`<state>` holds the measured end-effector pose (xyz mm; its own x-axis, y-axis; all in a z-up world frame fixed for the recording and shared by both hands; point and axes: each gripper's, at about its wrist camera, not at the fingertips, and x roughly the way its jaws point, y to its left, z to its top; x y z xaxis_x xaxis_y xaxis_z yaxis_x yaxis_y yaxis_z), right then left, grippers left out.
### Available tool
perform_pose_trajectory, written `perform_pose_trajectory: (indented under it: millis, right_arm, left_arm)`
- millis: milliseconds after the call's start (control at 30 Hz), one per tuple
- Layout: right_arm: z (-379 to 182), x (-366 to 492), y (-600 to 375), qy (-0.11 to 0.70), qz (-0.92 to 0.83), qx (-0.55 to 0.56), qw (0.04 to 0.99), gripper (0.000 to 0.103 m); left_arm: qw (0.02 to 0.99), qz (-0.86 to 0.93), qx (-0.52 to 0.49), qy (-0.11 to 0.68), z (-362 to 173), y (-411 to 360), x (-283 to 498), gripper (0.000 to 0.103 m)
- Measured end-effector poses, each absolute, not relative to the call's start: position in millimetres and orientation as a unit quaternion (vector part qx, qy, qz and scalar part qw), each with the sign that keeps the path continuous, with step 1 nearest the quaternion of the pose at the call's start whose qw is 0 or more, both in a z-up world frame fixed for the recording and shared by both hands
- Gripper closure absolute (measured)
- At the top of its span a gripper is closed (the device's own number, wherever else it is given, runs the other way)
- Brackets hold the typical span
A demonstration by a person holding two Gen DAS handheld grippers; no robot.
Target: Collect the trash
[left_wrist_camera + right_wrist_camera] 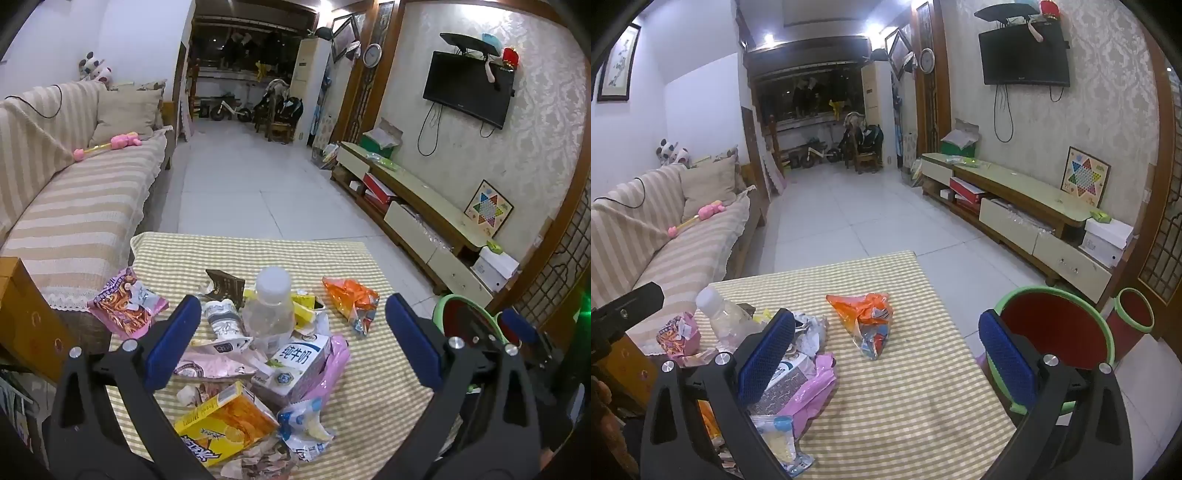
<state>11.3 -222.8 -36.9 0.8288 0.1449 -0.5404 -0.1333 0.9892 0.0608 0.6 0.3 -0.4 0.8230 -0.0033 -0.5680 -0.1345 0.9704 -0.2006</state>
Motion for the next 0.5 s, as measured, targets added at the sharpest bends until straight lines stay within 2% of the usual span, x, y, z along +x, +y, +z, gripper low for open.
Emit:
perform_pose_trajectory:
  millis: [500]
  right_arm:
    - [-42.9, 4.5, -215.2, 0.279, 0.067, 0.009, 0.958, 0.007]
  left_arm:
    - [0.944, 0.026, -0.111, 0.311, -11.1, -4.3, 2.5, 0.005]
